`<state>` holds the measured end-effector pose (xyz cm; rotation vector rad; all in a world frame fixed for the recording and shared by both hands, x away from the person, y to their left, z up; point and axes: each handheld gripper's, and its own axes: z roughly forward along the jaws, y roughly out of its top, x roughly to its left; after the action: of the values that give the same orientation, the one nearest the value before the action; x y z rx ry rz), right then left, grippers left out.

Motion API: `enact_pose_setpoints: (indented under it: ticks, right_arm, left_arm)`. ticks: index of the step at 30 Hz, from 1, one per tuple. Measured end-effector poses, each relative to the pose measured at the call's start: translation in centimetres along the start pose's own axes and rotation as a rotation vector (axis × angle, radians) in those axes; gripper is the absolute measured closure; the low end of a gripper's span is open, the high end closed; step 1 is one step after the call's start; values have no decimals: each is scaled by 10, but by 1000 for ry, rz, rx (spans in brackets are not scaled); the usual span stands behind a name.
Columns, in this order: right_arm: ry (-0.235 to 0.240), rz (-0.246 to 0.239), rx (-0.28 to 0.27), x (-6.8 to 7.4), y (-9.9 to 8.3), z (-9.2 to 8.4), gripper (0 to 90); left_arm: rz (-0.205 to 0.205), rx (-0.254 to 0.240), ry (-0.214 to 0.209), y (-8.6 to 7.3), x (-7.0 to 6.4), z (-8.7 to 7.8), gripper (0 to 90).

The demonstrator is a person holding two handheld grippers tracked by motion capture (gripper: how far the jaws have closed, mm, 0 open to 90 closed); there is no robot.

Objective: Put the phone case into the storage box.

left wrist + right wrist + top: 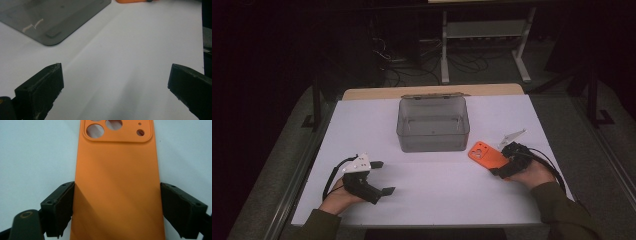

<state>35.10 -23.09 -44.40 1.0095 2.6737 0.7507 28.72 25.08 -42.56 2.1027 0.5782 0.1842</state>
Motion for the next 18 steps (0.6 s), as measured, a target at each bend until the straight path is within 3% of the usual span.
enact_pose_setpoints:
  ticks: [18]
  right_arm:
    - [28, 13, -5, -4, 0, -2, 158]
  left_arm:
    - [1, -1, 1, 0, 1, 0, 0]
